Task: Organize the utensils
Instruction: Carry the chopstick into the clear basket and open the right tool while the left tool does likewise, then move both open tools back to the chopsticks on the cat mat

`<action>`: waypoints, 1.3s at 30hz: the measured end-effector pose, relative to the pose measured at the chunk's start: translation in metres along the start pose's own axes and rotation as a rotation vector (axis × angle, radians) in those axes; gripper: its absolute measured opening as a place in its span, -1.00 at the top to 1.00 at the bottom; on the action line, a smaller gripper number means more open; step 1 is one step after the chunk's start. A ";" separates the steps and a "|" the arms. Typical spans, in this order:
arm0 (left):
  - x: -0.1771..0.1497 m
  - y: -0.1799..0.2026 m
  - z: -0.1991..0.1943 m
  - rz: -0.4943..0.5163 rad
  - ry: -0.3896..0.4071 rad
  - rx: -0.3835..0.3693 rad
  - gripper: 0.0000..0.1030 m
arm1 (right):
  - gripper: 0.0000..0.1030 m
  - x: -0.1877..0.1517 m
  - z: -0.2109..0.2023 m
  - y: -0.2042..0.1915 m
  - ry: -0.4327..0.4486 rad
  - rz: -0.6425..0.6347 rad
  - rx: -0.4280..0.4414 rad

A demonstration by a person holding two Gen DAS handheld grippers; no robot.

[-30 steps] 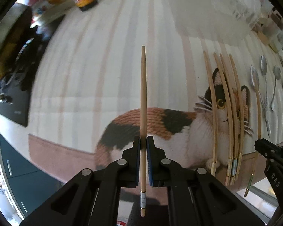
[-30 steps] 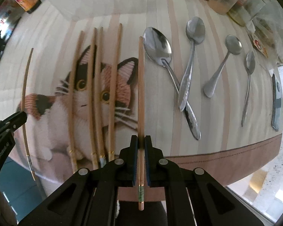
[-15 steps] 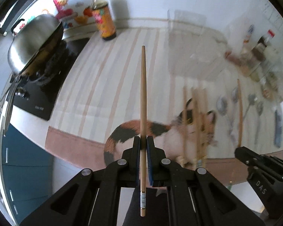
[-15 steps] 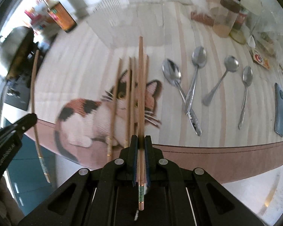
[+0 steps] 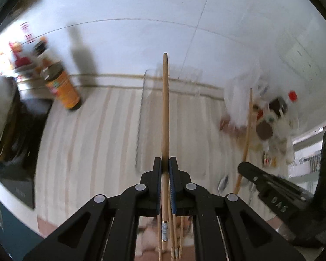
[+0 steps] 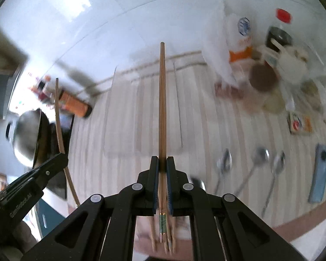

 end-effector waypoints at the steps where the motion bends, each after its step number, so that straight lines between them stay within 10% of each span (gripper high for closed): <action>1: 0.014 0.003 0.009 0.006 -0.014 -0.011 0.92 | 0.86 0.012 0.006 -0.001 0.004 0.006 -0.005; 8: 0.070 0.008 0.071 0.038 -0.103 -0.033 0.92 | 0.86 0.090 0.072 -0.007 -0.038 0.010 -0.065; 16: 0.079 0.001 0.109 0.037 -0.179 -0.065 0.85 | 0.83 0.103 0.134 0.003 -0.159 0.014 -0.087; 19: 0.075 -0.007 0.104 0.042 -0.139 0.007 0.77 | 0.40 0.098 0.137 0.009 -0.173 0.010 -0.118; 21: 0.071 -0.011 0.094 0.039 -0.101 0.044 0.64 | 0.26 0.093 0.130 0.012 -0.157 0.010 -0.130; 29: 0.034 -0.033 0.044 -0.020 0.105 0.196 -0.98 | -0.31 0.064 0.070 0.020 -0.033 -0.028 -0.229; 39: -0.063 -0.013 0.053 -0.007 0.058 0.310 -1.00 | -0.51 -0.012 0.035 0.037 0.012 -0.046 -0.200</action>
Point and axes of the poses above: each gripper's, at about its wrist camera, not at the fingertips, and z roughly the way its jaws point, y to its right, x to its top, the point moved 1 cm from there along z, roughly the way its jaws point, and after that the axes turned 11 degrees about x, right-handed, at the moved point
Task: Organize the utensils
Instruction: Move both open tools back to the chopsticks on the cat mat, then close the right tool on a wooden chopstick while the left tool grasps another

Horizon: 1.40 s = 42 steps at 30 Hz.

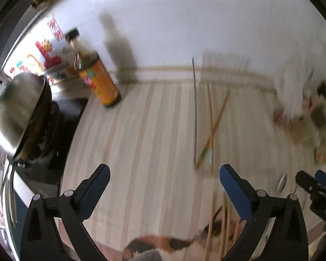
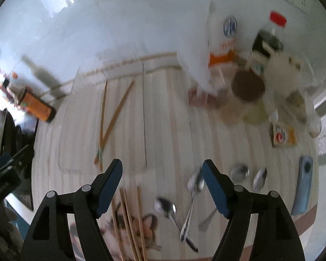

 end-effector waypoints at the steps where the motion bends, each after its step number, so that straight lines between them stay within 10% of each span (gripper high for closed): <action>1: -0.012 0.005 0.004 0.005 -0.027 0.000 -1.00 | -0.49 -0.008 0.001 0.003 -0.013 0.001 0.008; 7: -0.088 0.047 0.040 0.050 -0.228 -0.045 -0.64 | 0.33 -0.067 0.026 0.034 -0.128 0.048 0.055; 17: -0.132 0.076 0.068 0.089 -0.316 -0.082 0.90 | 0.34 -0.135 0.051 0.058 -0.274 0.078 0.120; 26: -0.148 0.039 0.073 0.120 -0.313 -0.053 0.90 | 0.34 -0.148 0.083 0.017 -0.323 0.012 0.167; 33: -0.157 0.023 0.070 0.124 -0.297 -0.069 0.91 | 0.88 -0.150 0.102 -0.006 -0.316 -0.057 0.038; 42: -0.153 0.013 0.078 0.130 -0.295 -0.102 0.90 | 0.87 -0.176 0.087 0.013 -0.368 -0.073 -0.070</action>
Point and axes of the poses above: each gripper's, at about its wrist camera, not at the fingertips, and z roughly the way its jaws point, y to its right, x to its top, the point moved 1 cm from there along z, roughly the way its jaws point, and after that the axes turned 11 degrees about x, right-handed, at the moved point
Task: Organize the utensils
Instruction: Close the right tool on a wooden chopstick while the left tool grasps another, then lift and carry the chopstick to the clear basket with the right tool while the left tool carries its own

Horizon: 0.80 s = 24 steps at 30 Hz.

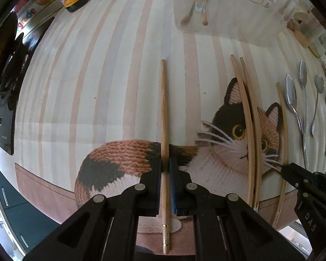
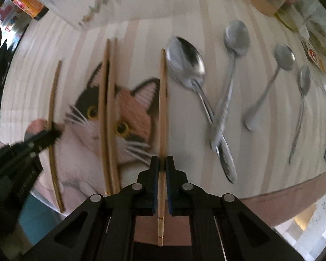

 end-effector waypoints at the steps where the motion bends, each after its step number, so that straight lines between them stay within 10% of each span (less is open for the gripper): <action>1: 0.002 0.001 0.001 0.005 0.001 0.001 0.90 | 0.87 -0.002 0.000 0.002 -0.006 0.000 -0.003; 24: 0.002 -0.002 -0.009 0.010 0.017 -0.022 0.91 | 0.87 0.009 0.009 -0.023 0.009 0.039 -0.052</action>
Point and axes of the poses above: each gripper's, at about its wrist camera, not at the fingertips, and z roughly the way its jaws point, y to its right, x to its top, the point moved 1 cm from there along z, roughly the way its jaws point, and after that the axes turned 11 degrees about x, right-handed, at the moved point
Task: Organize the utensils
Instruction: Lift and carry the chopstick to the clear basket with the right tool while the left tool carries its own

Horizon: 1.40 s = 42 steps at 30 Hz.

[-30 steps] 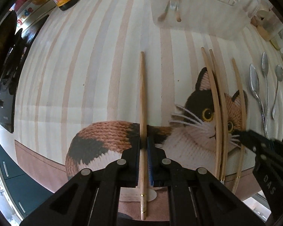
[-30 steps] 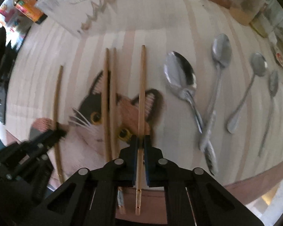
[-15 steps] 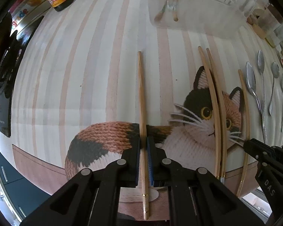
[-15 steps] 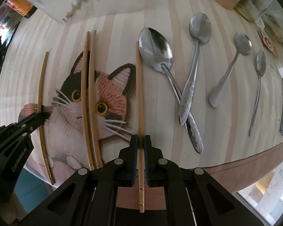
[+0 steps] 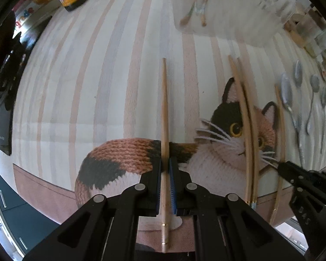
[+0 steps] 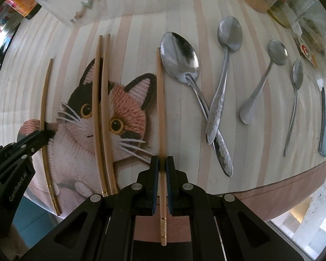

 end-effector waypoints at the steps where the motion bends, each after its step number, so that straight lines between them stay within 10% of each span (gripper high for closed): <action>1: -0.002 0.000 -0.006 0.006 0.018 0.007 0.91 | 0.87 -0.002 0.000 0.000 -0.001 0.005 0.003; 21: 0.046 -0.032 -0.152 -0.047 0.287 -0.093 0.91 | 0.87 -0.004 -0.133 -0.010 0.223 -0.068 0.215; 31: 0.147 -0.028 -0.211 -0.065 0.414 -0.159 0.91 | 0.87 0.117 -0.204 -0.001 0.348 -0.051 0.309; 42: 0.261 0.006 -0.138 -0.019 0.182 -0.179 0.91 | 0.87 0.251 -0.171 0.003 0.300 -0.014 0.271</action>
Point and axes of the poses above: each gripper's, at about its wrist camera, not at the fingertips, and z roughly the way its jaws point, y to its right, x to its top, the point moved 1 cm from there along z, roughly the way its jaws point, and after that the axes turned 11 degrees about x, right-handed, at the moved point
